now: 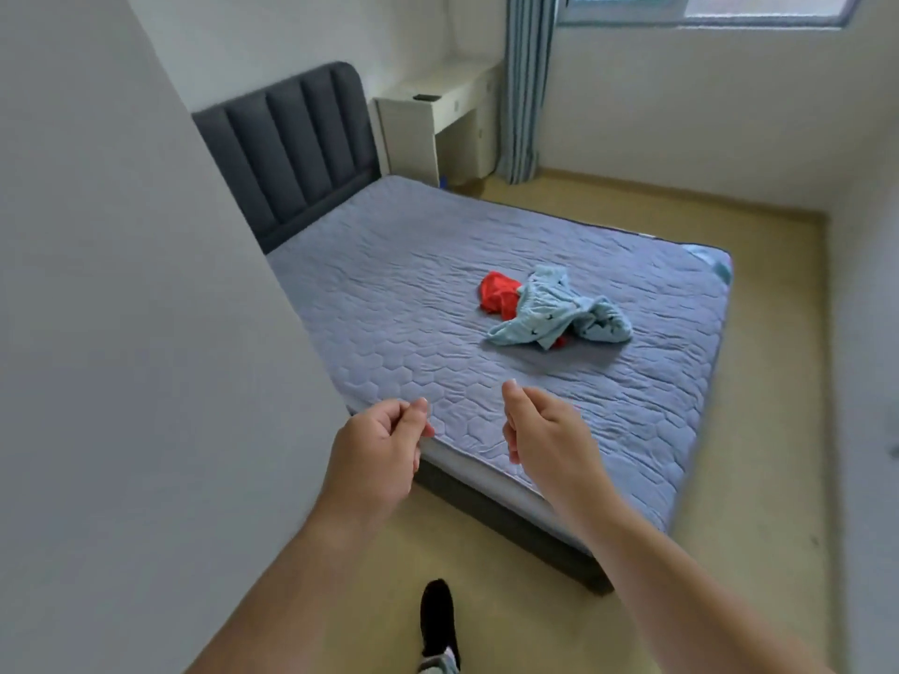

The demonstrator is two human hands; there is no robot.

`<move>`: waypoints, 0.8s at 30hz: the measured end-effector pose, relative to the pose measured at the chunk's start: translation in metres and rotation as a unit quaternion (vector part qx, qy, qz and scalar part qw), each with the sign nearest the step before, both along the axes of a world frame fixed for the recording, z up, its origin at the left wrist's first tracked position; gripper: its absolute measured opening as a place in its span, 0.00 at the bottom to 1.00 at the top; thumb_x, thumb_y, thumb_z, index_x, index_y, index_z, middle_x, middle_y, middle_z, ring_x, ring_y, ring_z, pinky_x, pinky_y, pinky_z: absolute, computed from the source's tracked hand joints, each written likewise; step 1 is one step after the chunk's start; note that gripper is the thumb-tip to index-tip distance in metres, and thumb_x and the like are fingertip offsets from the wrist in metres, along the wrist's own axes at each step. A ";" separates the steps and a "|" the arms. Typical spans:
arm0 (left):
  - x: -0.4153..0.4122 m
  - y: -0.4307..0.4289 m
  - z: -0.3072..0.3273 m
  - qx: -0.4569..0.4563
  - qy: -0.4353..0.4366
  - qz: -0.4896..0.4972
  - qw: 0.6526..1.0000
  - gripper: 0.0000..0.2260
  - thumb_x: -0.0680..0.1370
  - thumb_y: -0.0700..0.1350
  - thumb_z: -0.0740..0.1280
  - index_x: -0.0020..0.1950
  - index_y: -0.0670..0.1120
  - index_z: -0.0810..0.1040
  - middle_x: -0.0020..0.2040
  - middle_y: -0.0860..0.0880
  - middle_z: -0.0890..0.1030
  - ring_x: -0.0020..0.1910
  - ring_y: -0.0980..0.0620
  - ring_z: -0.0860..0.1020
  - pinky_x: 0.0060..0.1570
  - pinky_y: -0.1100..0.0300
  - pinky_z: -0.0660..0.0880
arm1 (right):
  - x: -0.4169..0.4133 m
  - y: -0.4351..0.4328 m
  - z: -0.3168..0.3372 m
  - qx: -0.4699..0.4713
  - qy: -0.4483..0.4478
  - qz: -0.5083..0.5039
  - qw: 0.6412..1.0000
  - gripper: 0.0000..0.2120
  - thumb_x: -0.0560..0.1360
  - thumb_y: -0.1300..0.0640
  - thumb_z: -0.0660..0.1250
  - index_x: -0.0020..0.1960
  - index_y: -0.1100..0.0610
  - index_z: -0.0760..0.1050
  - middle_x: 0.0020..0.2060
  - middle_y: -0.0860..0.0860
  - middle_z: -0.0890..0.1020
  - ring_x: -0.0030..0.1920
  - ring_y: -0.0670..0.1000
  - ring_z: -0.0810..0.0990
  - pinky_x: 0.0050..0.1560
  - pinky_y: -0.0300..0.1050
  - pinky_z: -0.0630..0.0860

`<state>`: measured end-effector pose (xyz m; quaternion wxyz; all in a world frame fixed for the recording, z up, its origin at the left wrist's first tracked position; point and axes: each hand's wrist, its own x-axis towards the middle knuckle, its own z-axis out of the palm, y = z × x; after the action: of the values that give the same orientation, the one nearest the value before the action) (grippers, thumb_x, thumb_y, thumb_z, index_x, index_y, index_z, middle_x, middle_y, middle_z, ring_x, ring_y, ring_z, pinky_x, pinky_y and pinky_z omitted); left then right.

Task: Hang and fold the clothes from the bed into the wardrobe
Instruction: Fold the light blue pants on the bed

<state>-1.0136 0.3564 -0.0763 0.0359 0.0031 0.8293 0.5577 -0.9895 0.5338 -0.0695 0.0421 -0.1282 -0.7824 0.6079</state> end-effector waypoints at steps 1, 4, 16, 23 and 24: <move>-0.024 0.008 -0.007 0.003 -0.006 -0.017 1.000 0.16 0.79 0.58 0.63 0.36 0.52 0.79 0.23 0.51 0.72 0.21 0.54 0.68 0.25 0.60 0.65 | -0.018 0.007 -0.005 0.006 -0.004 -0.017 1.000 0.25 0.82 0.46 0.57 0.36 0.64 0.64 0.30 0.55 0.69 0.33 0.55 0.67 0.40 0.64 0.71; -0.099 0.025 -0.027 0.000 -0.021 -0.062 0.998 0.17 0.82 0.54 0.63 0.36 0.48 0.79 0.23 0.51 0.72 0.20 0.54 0.68 0.26 0.59 0.66 | -0.074 0.022 -0.017 0.014 -0.013 -0.060 0.998 0.22 0.83 0.45 0.57 0.35 0.59 0.65 0.30 0.55 0.68 0.33 0.54 0.68 0.40 0.64 0.72; -0.327 0.081 -0.083 -0.076 -0.106 -0.185 0.974 0.16 0.82 0.54 0.63 0.38 0.49 0.80 0.25 0.50 0.77 0.24 0.54 0.72 0.30 0.55 0.71 | -0.255 0.072 -0.083 0.005 -0.146 -0.168 0.975 0.21 0.82 0.47 0.57 0.36 0.57 0.74 0.29 0.49 0.78 0.33 0.51 0.77 0.39 0.52 0.73; -0.432 0.114 -0.155 -0.138 -0.160 -0.157 0.965 0.14 0.81 0.53 0.63 0.40 0.47 0.79 0.27 0.52 0.78 0.28 0.51 0.74 0.36 0.48 0.76 | -0.382 0.115 -0.198 0.037 -0.266 -0.143 0.952 0.12 0.79 0.53 0.60 0.42 0.56 0.78 0.38 0.51 0.84 0.40 0.54 0.81 0.43 0.48 0.77; -0.448 0.118 -0.167 -0.145 -0.171 -0.148 0.963 0.14 0.81 0.52 0.63 0.40 0.47 0.79 0.27 0.53 0.78 0.28 0.51 0.74 0.37 0.47 0.77 | -0.405 0.119 -0.220 0.043 -0.289 -0.132 0.947 0.10 0.78 0.53 0.60 0.43 0.56 0.78 0.40 0.52 0.84 0.43 0.55 0.82 0.46 0.49 0.78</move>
<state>-1.4613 0.4740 -0.2438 0.2593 0.0258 0.8731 0.4121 -1.3947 0.6533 -0.2893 -0.1003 -0.3989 -0.7624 0.4995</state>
